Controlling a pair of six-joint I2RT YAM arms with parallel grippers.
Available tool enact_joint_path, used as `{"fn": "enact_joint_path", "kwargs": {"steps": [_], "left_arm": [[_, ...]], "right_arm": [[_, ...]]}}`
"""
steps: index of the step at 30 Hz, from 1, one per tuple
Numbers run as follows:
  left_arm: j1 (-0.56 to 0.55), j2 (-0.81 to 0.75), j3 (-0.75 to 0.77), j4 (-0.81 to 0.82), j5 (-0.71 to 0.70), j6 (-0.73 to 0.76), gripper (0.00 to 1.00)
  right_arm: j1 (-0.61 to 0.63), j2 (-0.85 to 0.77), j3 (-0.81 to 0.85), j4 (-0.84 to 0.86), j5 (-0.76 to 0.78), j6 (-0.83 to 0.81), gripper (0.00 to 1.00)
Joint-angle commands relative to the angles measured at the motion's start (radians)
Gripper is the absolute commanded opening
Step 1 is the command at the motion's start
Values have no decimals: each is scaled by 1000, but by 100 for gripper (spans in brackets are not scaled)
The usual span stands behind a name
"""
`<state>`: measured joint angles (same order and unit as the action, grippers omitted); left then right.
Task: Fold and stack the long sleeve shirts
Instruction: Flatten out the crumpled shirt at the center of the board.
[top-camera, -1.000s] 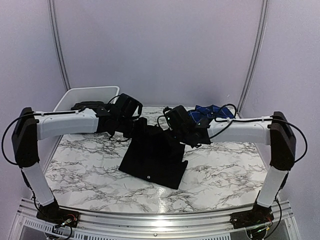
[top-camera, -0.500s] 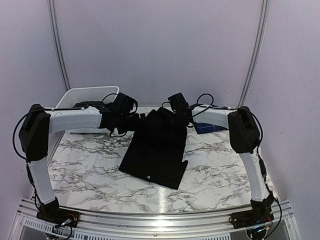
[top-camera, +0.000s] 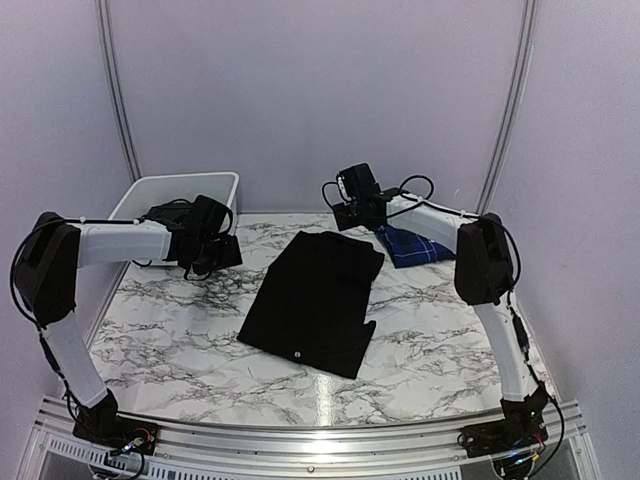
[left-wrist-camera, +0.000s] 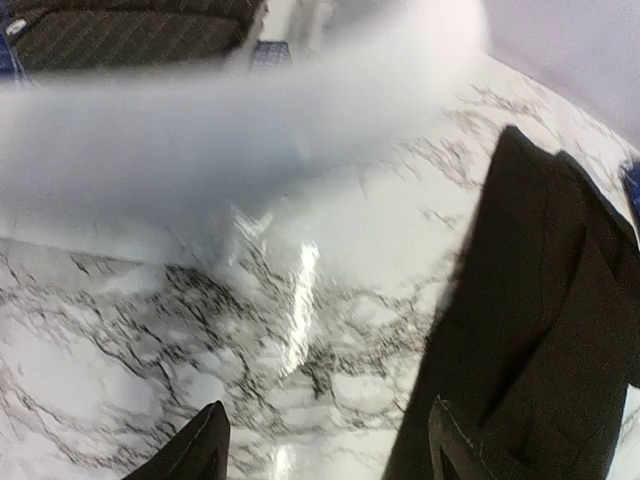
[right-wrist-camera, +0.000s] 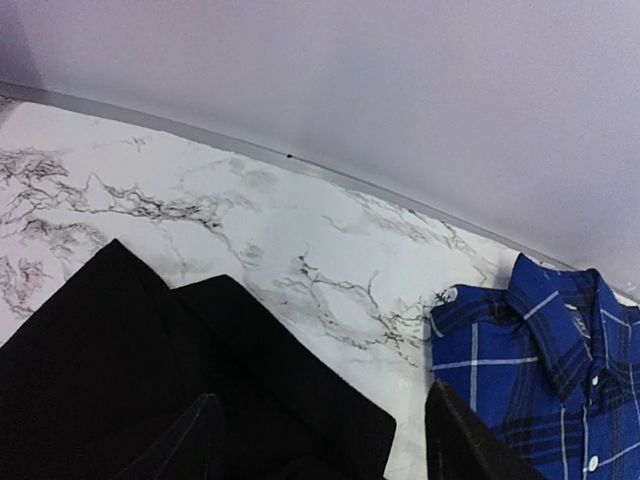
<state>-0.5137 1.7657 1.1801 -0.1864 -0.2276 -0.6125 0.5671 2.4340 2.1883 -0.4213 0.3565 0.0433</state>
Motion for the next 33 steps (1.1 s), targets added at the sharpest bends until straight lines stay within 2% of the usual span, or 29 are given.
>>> {"fn": "enact_joint_path", "kwargs": {"steps": [1, 3, 9, 13, 18, 22, 25, 29, 33], "left_arm": [[78, 81, 87, 11, -59, 39, 67], [111, 128, 133, 11, -50, 50, 66], [176, 231, 270, 11, -12, 90, 65], [201, 272, 335, 6, 18, 130, 76], [195, 289, 378, 2, 144, 176, 87], [126, 209, 311, -7, 178, 212, 92], [70, 111, 202, -9, 204, 187, 94], [-41, 17, 87, -8, 206, 158, 94], [-140, -3, 24, -7, 224, 109, 92]], "right_arm": [[34, -152, -101, -42, -65, 16, 68], [61, -234, -214, -24, -91, 31, 71], [139, -466, -560, 36, -143, 117, 71], [163, -598, -791, 67, -194, 189, 71], [170, -727, -1011, 104, -251, 275, 71], [179, -791, -1135, 132, -294, 324, 71], [190, -832, -1212, 148, -310, 357, 71], [193, -870, -1314, 190, -343, 388, 70], [197, -859, -1343, 247, -404, 413, 68]]}}
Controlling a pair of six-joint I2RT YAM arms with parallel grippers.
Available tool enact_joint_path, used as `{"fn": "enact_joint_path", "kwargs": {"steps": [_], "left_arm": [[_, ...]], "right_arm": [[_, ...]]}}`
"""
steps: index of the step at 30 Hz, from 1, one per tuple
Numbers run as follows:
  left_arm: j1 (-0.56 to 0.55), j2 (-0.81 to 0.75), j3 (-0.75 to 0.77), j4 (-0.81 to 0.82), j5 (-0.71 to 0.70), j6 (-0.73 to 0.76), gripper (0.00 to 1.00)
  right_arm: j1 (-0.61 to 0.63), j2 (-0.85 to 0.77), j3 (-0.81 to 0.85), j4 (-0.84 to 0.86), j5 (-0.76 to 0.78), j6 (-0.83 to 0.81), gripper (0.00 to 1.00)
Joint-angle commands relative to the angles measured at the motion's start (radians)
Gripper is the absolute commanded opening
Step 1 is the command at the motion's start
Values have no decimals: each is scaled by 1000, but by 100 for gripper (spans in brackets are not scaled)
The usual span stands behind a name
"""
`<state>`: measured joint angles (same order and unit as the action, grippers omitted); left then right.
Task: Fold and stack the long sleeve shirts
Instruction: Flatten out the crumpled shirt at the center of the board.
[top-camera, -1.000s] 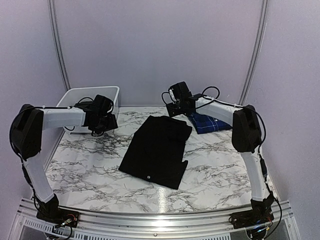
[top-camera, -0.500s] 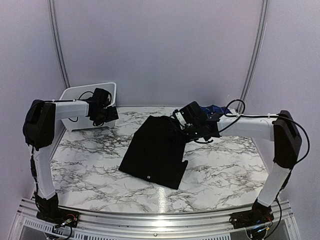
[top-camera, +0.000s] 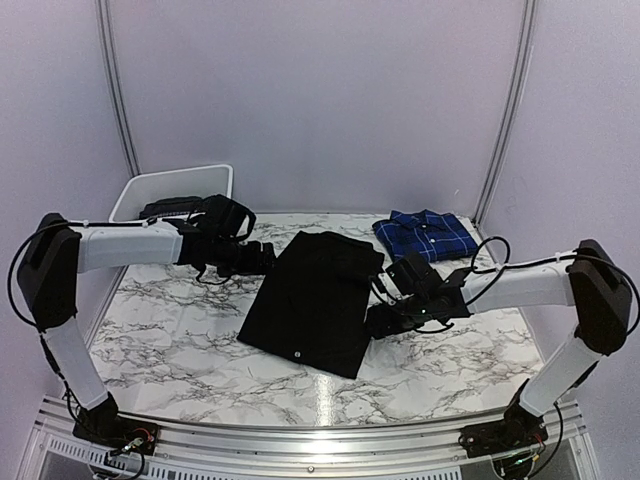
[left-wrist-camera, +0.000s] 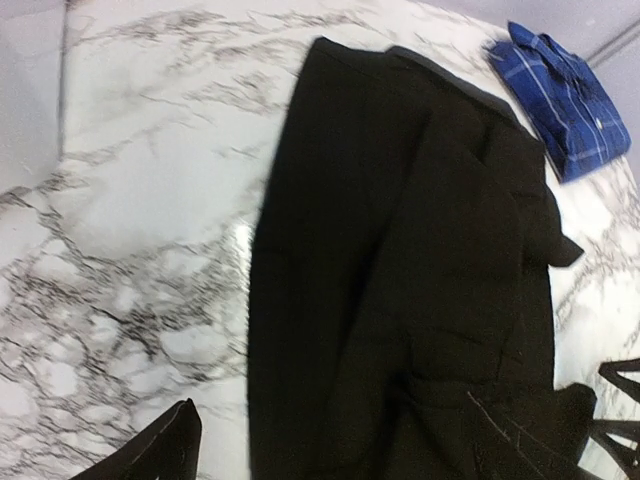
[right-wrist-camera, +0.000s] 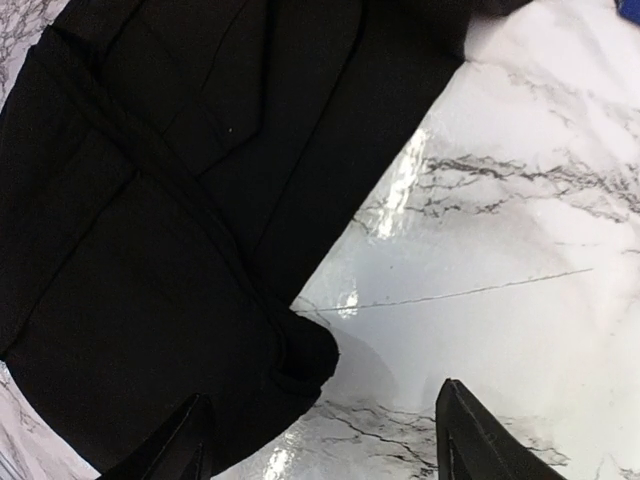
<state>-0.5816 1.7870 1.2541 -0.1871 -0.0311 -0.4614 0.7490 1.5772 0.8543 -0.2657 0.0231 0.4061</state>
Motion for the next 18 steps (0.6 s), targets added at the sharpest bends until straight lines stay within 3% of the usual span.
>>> {"fn": "enact_joint_path", "kwargs": {"steps": [1, 9, 14, 18], "left_arm": [[-101, -20, -55, -5, 28, -51, 91], [-200, 105, 11, -3, 20, -89, 83], [-219, 185, 85, -5, 21, -90, 76], [-227, 250, 148, -6, 21, -100, 59]], "right_arm": [[18, 6, -9, 101, -79, 56, 67], [34, 56, -14, 164, -108, 91, 55], [33, 87, -14, 177, -104, 104, 29], [22, 99, 5, 152, -61, 96, 5]]}}
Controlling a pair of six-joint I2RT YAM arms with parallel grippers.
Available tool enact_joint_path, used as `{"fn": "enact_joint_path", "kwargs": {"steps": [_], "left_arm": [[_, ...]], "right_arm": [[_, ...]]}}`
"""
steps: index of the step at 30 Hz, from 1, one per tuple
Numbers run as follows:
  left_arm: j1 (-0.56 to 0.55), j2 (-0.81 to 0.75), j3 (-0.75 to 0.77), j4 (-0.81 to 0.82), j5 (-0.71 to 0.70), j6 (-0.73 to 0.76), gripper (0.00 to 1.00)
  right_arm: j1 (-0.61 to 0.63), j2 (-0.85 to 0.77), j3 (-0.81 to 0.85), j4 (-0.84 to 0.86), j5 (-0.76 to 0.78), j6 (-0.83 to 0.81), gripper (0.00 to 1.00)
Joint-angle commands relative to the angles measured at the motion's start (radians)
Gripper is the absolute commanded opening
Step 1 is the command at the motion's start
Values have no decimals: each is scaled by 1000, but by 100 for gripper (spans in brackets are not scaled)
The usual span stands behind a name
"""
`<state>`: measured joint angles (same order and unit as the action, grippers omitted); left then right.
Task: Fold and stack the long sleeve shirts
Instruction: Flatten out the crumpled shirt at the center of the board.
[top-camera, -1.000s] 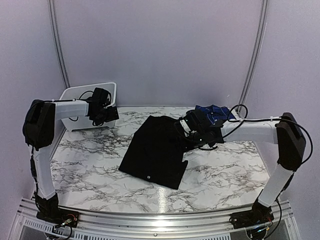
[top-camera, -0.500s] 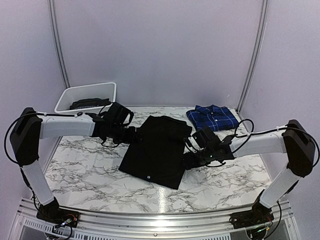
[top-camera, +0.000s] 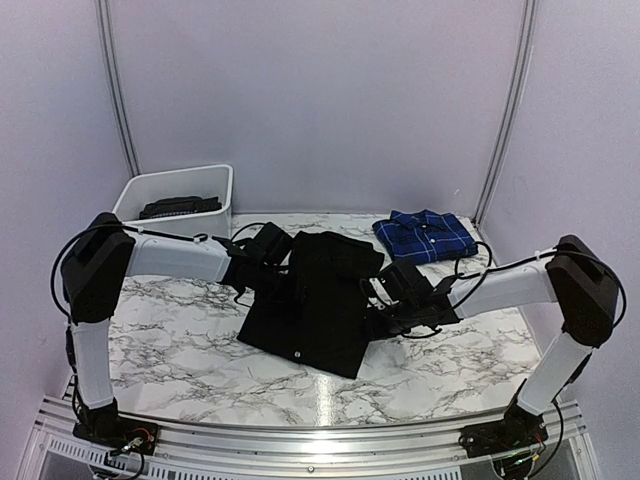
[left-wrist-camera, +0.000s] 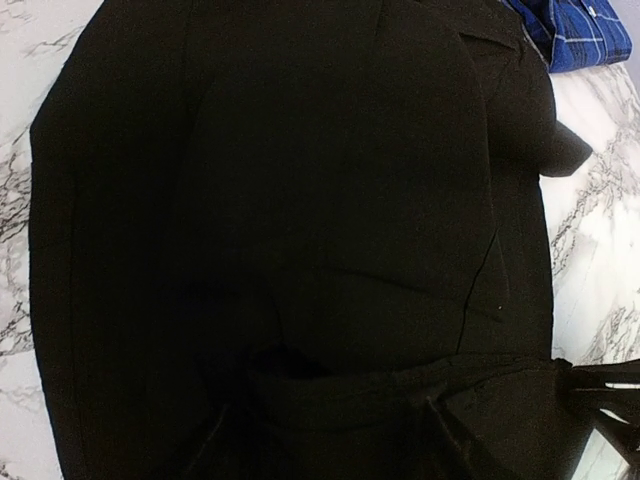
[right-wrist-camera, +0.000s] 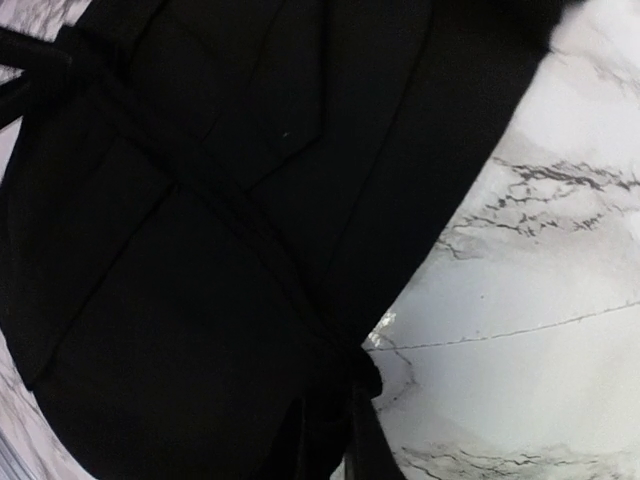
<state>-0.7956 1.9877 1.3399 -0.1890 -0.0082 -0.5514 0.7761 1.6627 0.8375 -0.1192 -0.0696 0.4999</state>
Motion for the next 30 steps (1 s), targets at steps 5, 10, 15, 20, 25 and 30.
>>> {"fn": "enact_joint_path", "kwargs": {"steps": [5, 10, 15, 20, 25, 30], "left_arm": [[-38, 49, 105, -14, 4, -26, 21], [-66, -36, 46, -25, 0, -62, 0], [-124, -195, -82, -28, -13, -113, 0], [-241, -393, -278, -50, -41, -208, 0], [-422, -528, -474, -52, -79, -374, 0], [-588, -548, -582, -58, -128, -536, 0]], "right_arm": [[-62, -13, 55, -56, 101, -39, 0], [-50, -68, 110, -139, 163, -97, 0], [89, -116, 100, -183, 203, -66, 0], [268, -192, 34, -229, 255, 33, 0], [448, -262, -61, -256, 284, 177, 0], [619, -268, -134, -256, 290, 301, 1]]}}
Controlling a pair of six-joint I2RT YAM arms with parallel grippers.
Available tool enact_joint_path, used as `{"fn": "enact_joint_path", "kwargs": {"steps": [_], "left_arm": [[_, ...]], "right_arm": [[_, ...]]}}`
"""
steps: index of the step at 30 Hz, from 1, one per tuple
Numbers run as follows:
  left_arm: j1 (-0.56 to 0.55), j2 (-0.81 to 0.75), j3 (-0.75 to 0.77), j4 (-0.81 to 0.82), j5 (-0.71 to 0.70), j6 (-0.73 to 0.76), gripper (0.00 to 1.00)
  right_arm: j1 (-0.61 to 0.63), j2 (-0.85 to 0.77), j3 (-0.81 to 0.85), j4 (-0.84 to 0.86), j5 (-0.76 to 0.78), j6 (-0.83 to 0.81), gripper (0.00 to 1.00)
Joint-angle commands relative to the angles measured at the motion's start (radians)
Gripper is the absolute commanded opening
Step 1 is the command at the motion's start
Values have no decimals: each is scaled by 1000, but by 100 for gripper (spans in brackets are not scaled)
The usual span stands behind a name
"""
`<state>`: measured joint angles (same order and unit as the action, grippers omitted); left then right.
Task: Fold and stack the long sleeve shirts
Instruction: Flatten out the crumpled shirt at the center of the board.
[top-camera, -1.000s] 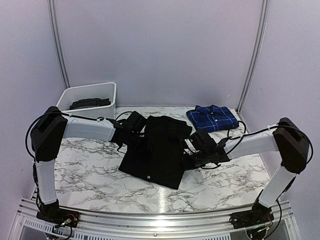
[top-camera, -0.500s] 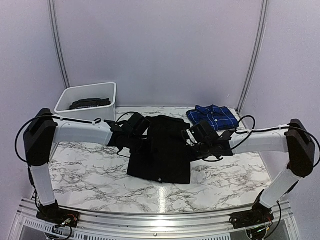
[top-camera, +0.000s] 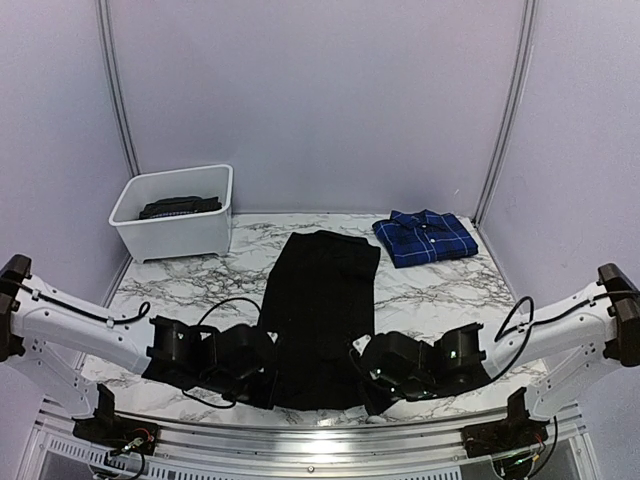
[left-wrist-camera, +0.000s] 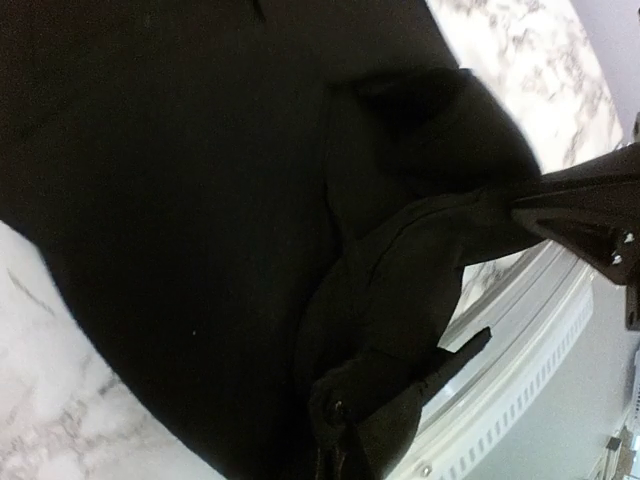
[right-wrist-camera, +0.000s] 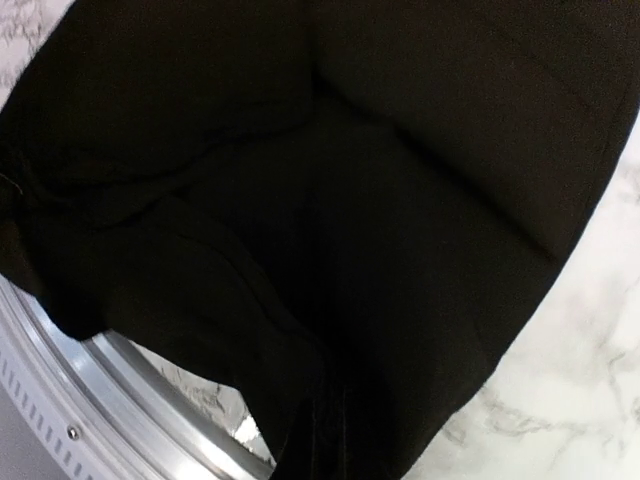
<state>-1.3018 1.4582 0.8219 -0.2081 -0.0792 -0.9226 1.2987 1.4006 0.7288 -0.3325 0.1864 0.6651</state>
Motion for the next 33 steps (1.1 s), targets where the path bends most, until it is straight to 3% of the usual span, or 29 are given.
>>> {"fn": "enact_joint_path", "kwargs": {"steps": [1, 3, 6, 9, 12, 16, 25, 33], "left_arm": [[-104, -23, -75, -39, -65, -189, 2], [-135, -38, -84, -45, -86, -221, 18], [-161, -76, -71, -86, -118, -240, 44], [-176, -151, -48, -162, -172, -261, 54], [-174, -233, -45, -211, -236, -269, 60], [-115, -197, 11, -226, -250, -186, 64], [-82, 182, 319, -328, -234, -31, 69], [-95, 323, 305, -334, -210, -79, 69]], "right_arm": [[122, -2, -26, -59, 42, 154, 3], [159, -1, -19, -95, 59, 181, 8], [174, -41, -17, -146, 75, 206, 28], [174, -122, -8, -209, 110, 226, 49], [171, -173, 28, -243, 164, 220, 60], [87, -129, 86, -224, 158, 155, 60], [1, 116, 230, -137, 140, 61, 58], [-13, 188, 229, -106, 147, 83, 59]]}}
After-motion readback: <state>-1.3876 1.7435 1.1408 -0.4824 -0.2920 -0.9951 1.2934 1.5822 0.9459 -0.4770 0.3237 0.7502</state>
